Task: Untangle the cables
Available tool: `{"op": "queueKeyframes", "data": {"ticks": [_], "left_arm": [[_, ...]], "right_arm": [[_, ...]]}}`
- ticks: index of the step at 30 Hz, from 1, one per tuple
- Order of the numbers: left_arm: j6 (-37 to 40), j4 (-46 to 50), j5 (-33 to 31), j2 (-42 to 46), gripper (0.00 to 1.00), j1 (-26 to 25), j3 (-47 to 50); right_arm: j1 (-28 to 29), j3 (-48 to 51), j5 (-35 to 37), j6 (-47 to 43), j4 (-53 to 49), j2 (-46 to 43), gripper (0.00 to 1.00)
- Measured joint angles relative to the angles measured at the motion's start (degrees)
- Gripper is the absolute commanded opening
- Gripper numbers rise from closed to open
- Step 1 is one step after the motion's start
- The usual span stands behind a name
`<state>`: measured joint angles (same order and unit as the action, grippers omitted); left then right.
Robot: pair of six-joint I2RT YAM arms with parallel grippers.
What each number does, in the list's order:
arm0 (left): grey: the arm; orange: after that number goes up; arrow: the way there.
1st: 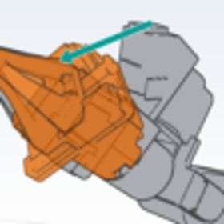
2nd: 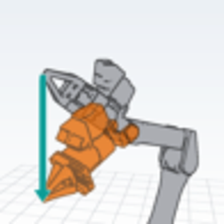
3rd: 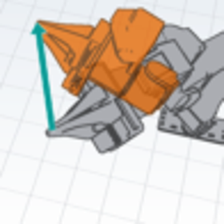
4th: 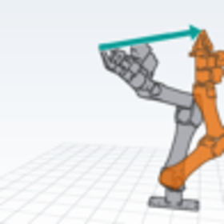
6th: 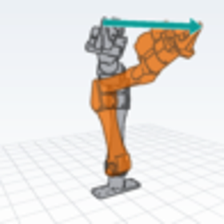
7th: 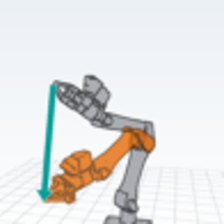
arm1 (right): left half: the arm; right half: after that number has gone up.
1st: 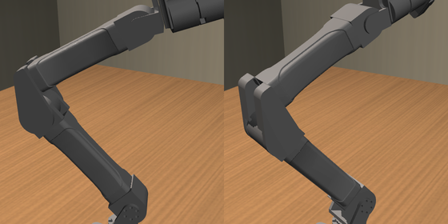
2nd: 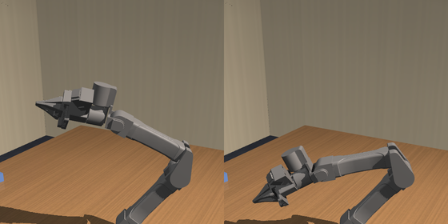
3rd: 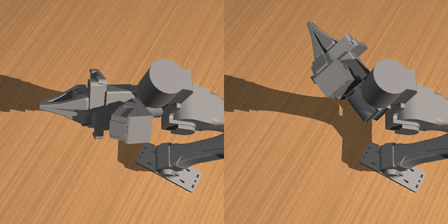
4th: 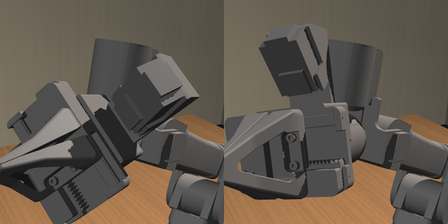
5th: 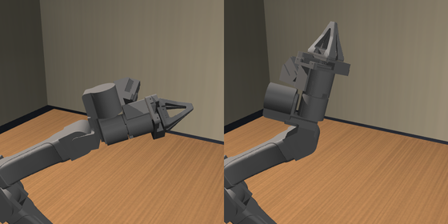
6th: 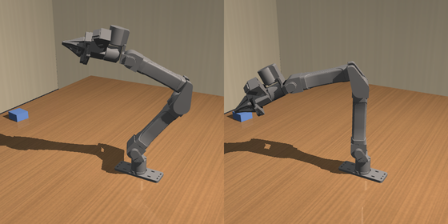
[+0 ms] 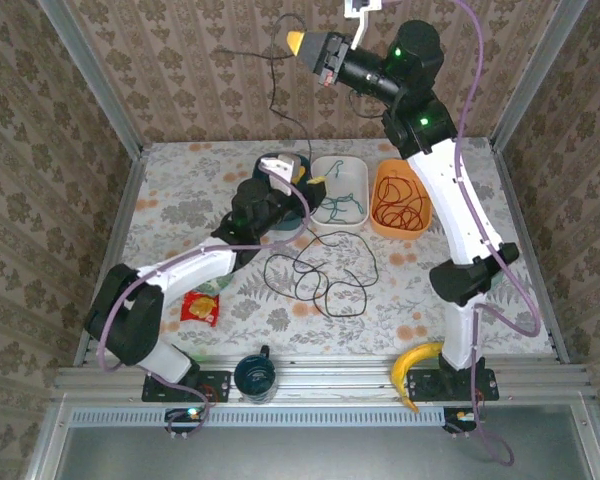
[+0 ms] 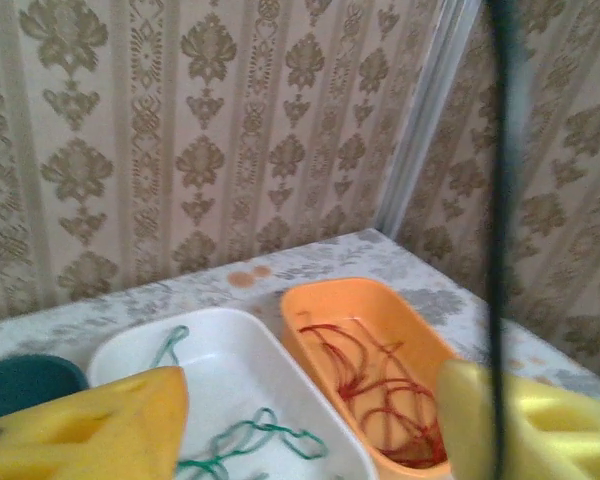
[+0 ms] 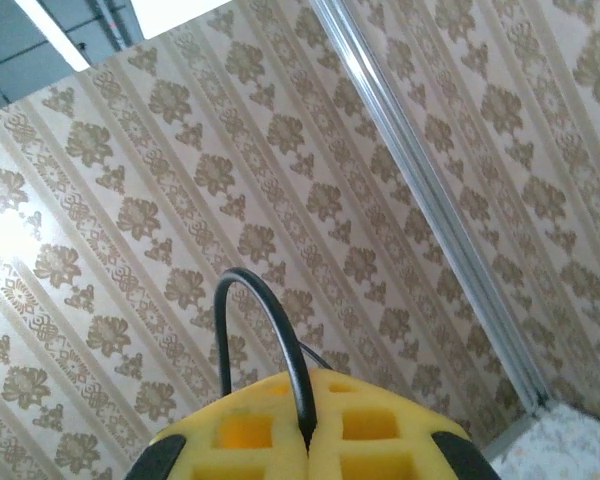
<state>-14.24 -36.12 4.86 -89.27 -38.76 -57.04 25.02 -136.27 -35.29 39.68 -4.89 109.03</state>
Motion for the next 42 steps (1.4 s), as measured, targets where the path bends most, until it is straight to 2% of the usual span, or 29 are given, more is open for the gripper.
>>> {"op": "queueKeyframes", "data": {"ticks": [1, 2, 3, 6, 9, 14, 15, 18, 19, 21, 28, 31, 32, 42], "left_arm": [[-0.26, 0.04, -0.24, -0.17, 0.12, 0.37, -0.5], [-0.28, -0.04, -0.37, -0.15, 0.03, 0.76, -0.81], [-0.24, -0.17, -0.42, 0.07, 0.0, 1.27, -1.18], [-0.74, 1.36, -1.03, 2.03, 0.0, 2.62, -1.75], [-0.72, 7.96, -1.68, 5.97, 0.0, 4.13, -4.0], [0.5, 20.9, -1.75, 10.01, 0.0, 5.84, -15.41], [0.7, 22.6, -1.31, 10.58, 0.0, 5.95, -17.75], [0.83, 26.58, 1.05, 11.3, 0.0, 6.58, -23.5], [0.83, 27.61, 1.88, 11.3, 0.0, 6.64, -25.05], [0.81, 28.94, 3.15, 11.3, 0.0, 6.78, -26.86], [-0.55, 30.99, 5.86, 10.38, 0.0, 7.39, -29.03], [-2.54, 30.99, 5.86, 9.62, 0.0, 8.79, -29.42], [-3.23, 30.97, 5.9, 9.49, 0.0, 9.38, -29.42], [-6.75, 30.56, 6.75, 7.96, 0.0, 14.62, -29.81]], "right_arm": [[0.0, 4.22, 0.04, -0.02, 0.98, -2.27, 0.0], [-0.02, 8.39, 0.13, -0.11, 2.01, -4.48, 0.0], [-0.15, 13.29, 0.46, -0.31, 2.86, -7.17, 0.0], [-0.83, 26.82, 2.73, -0.7, 5.11, -14.75, 0.0], [-2.82, 42.07, 6.99, -0.61, 7.21, -23.34, 0.0], [-5.33, 62.62, 12.72, -0.68, 8.87, -32.98, 0.08], [-5.29, 66.03, 13.07, -0.85, 9.03, -33.94, 0.11], [-5.11, 75.01, 13.84, -1.64, 8.9, -35.34, 0.4], [-5.09, 77.66, 13.92, -1.9, 8.66, -35.43, 0.46], [-5.09, 81.57, 13.97, -2.34, 7.74, -35.43, 0.53], [-5.11, 88.28, 14.34, -2.64, 5.55, -35.43, 0.59], [-5.11, 88.52, 13.86, -3.52, 5.6, -35.32, 0.73], [-5.11, 88.52, 13.51, -3.69, 5.79, -35.12, 0.82], [-5.11, 88.78, 10.86, -3.45, 9.09, -33.16, 0.84]]}}
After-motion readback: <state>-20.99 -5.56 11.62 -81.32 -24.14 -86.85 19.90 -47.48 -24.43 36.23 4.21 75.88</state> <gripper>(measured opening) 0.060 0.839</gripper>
